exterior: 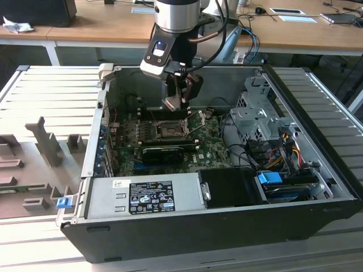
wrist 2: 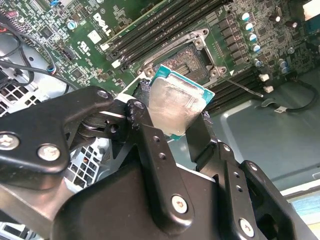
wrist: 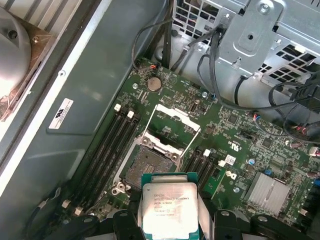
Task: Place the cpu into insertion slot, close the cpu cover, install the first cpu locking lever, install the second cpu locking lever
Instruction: 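Place the cpu into insertion slot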
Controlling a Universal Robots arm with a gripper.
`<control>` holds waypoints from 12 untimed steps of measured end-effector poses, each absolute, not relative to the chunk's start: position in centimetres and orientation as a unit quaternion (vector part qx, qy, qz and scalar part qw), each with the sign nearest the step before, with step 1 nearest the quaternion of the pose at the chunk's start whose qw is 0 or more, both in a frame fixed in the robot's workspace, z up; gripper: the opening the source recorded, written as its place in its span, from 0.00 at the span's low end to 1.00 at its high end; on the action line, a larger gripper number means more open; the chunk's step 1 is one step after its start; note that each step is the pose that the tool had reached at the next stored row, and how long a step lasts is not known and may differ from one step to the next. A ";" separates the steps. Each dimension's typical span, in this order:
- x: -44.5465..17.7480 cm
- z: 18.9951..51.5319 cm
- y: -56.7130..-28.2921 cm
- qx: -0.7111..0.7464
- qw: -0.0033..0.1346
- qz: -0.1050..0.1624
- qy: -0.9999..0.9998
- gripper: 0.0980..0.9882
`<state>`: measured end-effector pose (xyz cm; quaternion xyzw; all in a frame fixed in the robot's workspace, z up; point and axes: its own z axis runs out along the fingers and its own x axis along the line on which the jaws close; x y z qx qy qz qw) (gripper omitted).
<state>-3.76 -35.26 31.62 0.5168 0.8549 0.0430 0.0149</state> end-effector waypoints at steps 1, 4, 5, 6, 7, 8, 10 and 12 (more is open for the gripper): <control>-3.8 31.6 -35.3 0.517 0.015 0.043 0.855 0.49; -3.8 31.5 -35.3 0.517 0.015 0.043 0.855 0.49; -3.8 31.5 -35.3 0.517 0.015 0.043 0.855 0.49; -3.8 31.4 -35.3 0.517 0.015 0.043 0.855 0.49; -3.8 31.3 -35.3 0.517 0.015 0.043 0.855 0.49; -3.8 31.2 -35.3 0.517 0.015 0.043 0.855 0.49; -3.8 31.0 -35.3 0.517 0.015 0.043 0.855 0.49; -3.8 30.7 -35.3 0.517 0.015 0.043 0.855 0.49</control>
